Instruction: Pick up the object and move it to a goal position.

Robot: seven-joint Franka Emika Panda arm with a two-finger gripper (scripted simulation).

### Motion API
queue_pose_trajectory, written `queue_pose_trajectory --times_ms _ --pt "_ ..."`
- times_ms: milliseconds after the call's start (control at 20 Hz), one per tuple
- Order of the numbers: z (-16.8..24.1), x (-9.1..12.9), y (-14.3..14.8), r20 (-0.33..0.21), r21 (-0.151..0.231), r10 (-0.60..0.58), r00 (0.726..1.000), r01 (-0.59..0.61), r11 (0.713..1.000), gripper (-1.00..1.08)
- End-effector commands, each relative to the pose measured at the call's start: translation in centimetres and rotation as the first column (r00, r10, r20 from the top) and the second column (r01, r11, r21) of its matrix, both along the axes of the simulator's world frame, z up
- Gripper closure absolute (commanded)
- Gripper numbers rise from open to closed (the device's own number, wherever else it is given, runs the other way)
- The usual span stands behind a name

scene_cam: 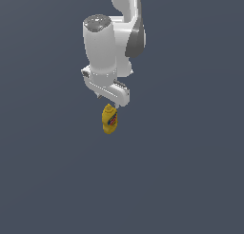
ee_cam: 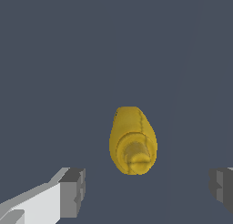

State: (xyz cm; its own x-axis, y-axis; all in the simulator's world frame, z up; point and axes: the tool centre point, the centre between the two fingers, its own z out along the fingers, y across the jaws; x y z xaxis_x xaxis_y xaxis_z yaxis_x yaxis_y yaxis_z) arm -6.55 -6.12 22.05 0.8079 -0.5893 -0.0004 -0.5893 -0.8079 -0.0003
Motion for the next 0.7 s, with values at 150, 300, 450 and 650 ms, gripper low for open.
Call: queue_pose_trajectory --times_ms 150,300,450,650 --pt "-1.1 0.0 0.0 0.0 0.0 -0.001 1.0 0.001 1.0 -0.92" --pt "-2.5 -0.1 0.0 0.0 -0.001 -0.003 1.0 0.003 1.0 -0.92" --pt "-3.9 -0.1 0.0 0.0 -0.001 -0.004 1.0 0.004 1.0 -0.92" --pt "-4.9 -0.1 0.0 0.0 -0.001 -0.005 1.0 0.005 1.0 -0.92"
